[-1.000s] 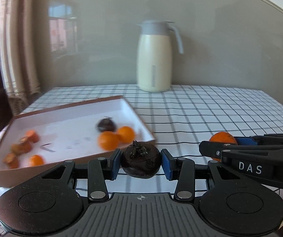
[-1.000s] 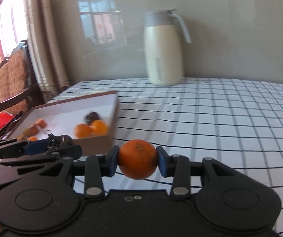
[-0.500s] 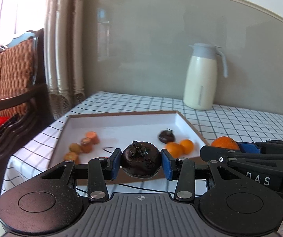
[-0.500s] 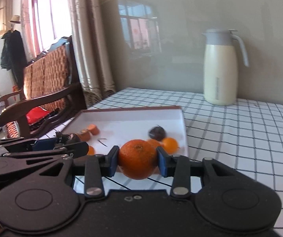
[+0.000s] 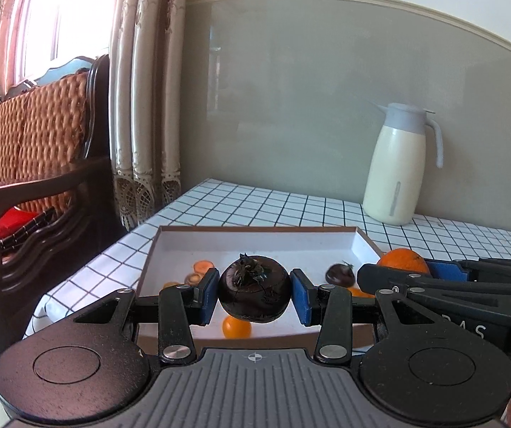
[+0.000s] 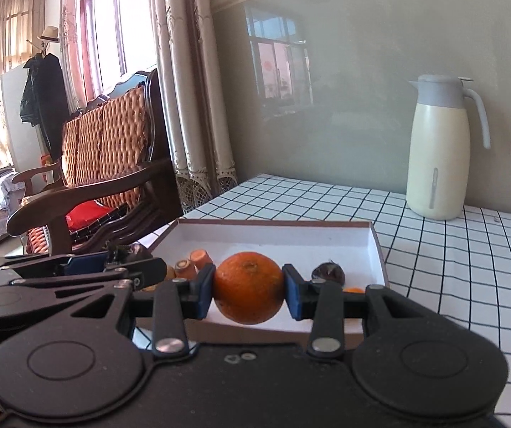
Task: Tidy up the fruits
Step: 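Carry the mangosteen and orange over the tray with both tools, then open both tools to drop the mangosteen and orange into the tray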
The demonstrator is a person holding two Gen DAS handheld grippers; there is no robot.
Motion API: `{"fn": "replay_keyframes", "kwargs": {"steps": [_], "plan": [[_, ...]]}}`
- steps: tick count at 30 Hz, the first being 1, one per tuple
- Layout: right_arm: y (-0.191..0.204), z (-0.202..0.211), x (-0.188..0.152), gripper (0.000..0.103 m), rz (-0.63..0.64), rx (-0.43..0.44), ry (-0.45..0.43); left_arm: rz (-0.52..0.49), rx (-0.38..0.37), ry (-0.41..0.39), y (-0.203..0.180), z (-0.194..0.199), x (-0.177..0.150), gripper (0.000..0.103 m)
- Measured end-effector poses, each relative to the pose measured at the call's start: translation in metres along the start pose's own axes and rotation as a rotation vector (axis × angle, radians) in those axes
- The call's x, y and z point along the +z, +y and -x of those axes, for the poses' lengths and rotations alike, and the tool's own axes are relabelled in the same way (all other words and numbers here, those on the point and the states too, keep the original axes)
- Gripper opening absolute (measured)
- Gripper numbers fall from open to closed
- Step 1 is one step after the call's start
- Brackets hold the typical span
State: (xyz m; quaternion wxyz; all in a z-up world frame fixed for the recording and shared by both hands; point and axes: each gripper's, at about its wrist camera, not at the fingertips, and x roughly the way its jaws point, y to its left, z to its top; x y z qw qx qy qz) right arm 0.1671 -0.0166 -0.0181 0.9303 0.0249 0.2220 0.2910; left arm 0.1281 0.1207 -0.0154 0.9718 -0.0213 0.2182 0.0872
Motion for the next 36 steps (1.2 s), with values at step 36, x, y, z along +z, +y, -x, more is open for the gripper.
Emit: {"fn": "replay_keyframes", "kwargs": {"steps": [36], "plan": [[-0.054, -0.105, 0.022, 0.031, -0.019, -0.137, 0.028, 0.028, 0.107, 0.063, 0.041, -0.116, 0.022, 0.043]]}}
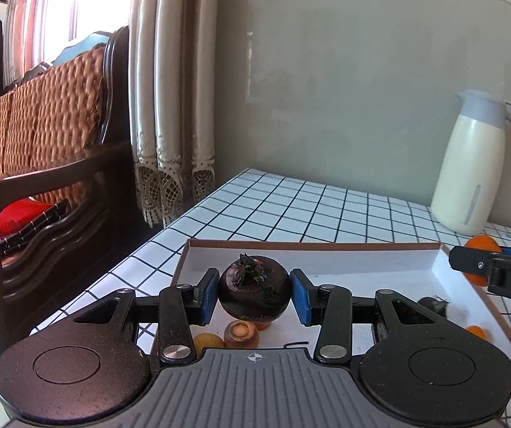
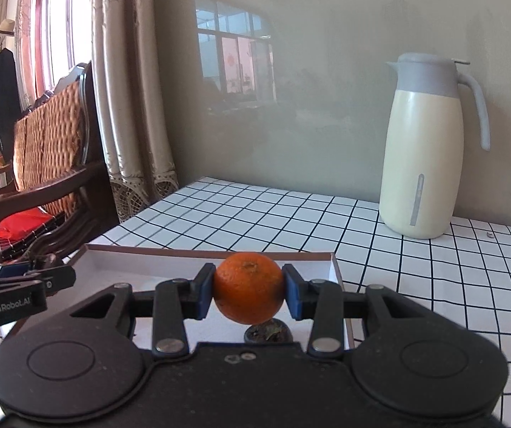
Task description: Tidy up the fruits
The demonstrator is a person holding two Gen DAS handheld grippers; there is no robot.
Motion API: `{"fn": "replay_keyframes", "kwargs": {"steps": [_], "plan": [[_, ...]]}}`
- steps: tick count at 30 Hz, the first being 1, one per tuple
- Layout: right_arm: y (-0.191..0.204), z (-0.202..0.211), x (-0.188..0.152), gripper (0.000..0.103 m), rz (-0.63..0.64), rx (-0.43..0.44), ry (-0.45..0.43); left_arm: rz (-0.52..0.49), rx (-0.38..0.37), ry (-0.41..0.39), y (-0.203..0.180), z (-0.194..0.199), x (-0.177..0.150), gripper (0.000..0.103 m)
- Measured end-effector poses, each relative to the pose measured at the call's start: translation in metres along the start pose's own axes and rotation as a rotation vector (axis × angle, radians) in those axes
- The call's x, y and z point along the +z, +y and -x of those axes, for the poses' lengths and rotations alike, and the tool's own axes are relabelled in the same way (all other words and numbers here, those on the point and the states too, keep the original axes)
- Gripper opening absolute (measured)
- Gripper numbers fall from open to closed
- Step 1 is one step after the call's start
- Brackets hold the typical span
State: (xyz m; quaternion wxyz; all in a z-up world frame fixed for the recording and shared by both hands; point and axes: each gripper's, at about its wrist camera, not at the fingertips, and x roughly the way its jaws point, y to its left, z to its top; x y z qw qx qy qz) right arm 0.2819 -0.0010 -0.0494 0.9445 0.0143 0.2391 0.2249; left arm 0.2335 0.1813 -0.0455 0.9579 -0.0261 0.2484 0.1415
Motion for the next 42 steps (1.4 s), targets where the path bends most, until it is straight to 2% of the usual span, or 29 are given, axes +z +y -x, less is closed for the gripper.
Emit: {"fn": "replay_keyframes", "kwargs": {"steps": [9, 10, 11, 12, 13, 16, 19, 24, 32, 42], "plan": [[-0.011, -0.028, 0.005, 0.032, -0.024, -0.018, 0.024, 0.004, 0.009, 0.016, 0.008, -0.033, 0.009, 0.043], [-0.013, -0.032, 0.006, 0.039, -0.039, -0.028, 0.032, 0.005, 0.015, 0.013, 0.007, -0.035, 0.010, 0.044], [-0.015, -0.034, 0.007, 0.055, -0.053, -0.047, 0.032, -0.013, 0.017, 0.009, 0.006, -0.038, 0.011, 0.055], [-0.016, -0.032, 0.008, 0.091, -0.068, -0.065, 0.012, -0.028, 0.026, 0.020, 0.005, -0.043, 0.012, 0.098], [-0.017, -0.024, 0.008, 0.097, -0.073, -0.087, -0.046, -0.025, 0.057, 0.032, 0.005, -0.046, 0.013, 0.101], [-0.017, -0.006, 0.012, 0.097, -0.061, -0.107, -0.130, -0.030, 0.089, -0.027, 0.006, -0.041, 0.015, 0.103], [-0.018, 0.004, 0.015, 0.097, -0.061, -0.092, -0.159, -0.017, 0.087, -0.061, 0.011, -0.034, 0.019, 0.103], [-0.014, 0.006, 0.016, 0.097, -0.052, -0.063, -0.136, -0.010, 0.092, -0.049, 0.014, -0.031, 0.018, 0.103], [-0.012, 0.017, 0.016, 0.097, -0.059, -0.055, -0.108, -0.023, 0.091, -0.059, 0.013, -0.005, 0.019, 0.103], [-0.013, 0.057, 0.013, 0.097, -0.081, -0.042, -0.103, -0.016, 0.063, -0.074, 0.005, 0.048, 0.025, 0.103]]}}
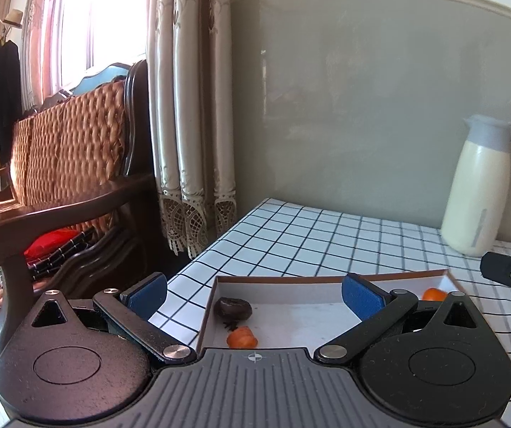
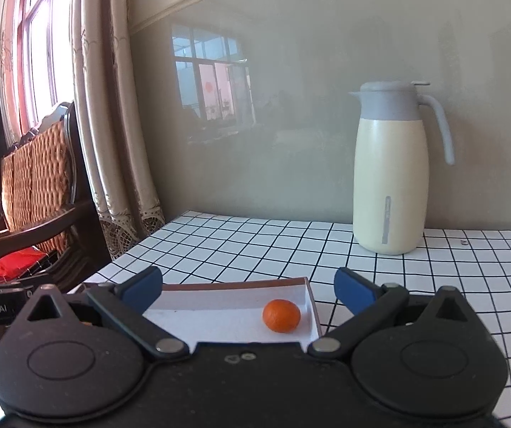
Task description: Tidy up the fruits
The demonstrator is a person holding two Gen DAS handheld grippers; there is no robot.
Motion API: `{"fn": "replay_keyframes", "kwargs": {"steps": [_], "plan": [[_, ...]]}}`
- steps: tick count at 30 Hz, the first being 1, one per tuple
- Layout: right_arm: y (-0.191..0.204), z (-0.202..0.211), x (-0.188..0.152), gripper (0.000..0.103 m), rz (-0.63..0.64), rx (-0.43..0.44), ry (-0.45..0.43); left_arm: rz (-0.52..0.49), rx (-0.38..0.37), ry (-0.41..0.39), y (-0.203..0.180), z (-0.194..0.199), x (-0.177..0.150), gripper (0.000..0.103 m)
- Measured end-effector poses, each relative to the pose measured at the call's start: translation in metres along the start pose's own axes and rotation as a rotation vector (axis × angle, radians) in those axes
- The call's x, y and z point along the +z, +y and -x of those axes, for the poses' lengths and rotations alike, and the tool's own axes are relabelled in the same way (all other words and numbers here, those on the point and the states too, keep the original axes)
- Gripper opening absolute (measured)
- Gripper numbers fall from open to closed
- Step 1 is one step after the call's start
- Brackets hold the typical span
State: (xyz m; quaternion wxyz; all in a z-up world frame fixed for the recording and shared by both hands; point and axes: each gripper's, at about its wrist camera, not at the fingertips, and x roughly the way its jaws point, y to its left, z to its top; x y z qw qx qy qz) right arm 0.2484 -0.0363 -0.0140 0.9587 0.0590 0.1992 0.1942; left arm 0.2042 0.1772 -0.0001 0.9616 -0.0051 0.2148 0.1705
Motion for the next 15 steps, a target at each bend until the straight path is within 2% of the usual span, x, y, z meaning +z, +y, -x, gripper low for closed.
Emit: {"fn": "replay_keyframes", "kwargs": {"steps": [15], "plan": [[-0.007, 0.098, -0.002, 0.097, -0.001, 0.004, -0.056, -0.001, -0.052, -0.034, -0.015, 0.098, 0.001, 0.103]]}}
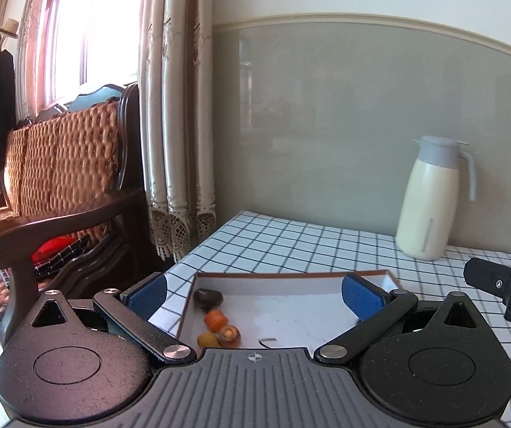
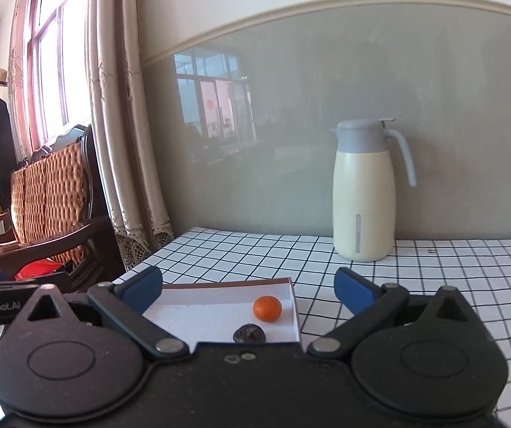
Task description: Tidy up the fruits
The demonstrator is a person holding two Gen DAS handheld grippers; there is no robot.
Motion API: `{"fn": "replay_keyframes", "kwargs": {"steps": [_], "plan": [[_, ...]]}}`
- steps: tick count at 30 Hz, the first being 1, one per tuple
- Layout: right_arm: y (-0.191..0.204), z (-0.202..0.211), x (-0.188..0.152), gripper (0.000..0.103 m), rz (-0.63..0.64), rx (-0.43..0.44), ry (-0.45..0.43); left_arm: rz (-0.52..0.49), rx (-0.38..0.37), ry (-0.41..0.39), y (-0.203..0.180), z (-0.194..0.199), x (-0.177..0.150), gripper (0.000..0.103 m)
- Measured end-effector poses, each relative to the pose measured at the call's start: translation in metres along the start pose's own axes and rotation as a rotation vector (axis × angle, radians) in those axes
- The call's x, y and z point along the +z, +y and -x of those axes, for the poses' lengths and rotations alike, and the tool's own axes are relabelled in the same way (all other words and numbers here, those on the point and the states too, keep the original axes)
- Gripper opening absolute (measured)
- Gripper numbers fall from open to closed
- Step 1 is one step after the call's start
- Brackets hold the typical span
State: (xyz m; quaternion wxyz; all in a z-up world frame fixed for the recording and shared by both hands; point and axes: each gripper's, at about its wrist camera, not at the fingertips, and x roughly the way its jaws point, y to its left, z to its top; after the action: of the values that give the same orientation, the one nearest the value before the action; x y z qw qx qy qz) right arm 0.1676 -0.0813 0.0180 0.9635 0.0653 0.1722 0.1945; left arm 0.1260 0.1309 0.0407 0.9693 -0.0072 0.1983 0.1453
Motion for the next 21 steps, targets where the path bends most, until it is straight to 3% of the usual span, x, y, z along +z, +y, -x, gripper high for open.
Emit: {"fn": "replay_keyframes", "kwargs": {"steps": [11, 21], "plan": [[-0.013, 0.076, -0.019, 0.097, 0.010, -0.027, -0.028, -0.014, -0.049, 0.025, -0.022, 0.059, -0.023, 0.103], [-0.011, 0.117, -0.040, 0.097, 0.003, -0.050, -0.023, -0.037, -0.068, 0.015, -0.031, 0.105, -0.049, 0.103]]}}
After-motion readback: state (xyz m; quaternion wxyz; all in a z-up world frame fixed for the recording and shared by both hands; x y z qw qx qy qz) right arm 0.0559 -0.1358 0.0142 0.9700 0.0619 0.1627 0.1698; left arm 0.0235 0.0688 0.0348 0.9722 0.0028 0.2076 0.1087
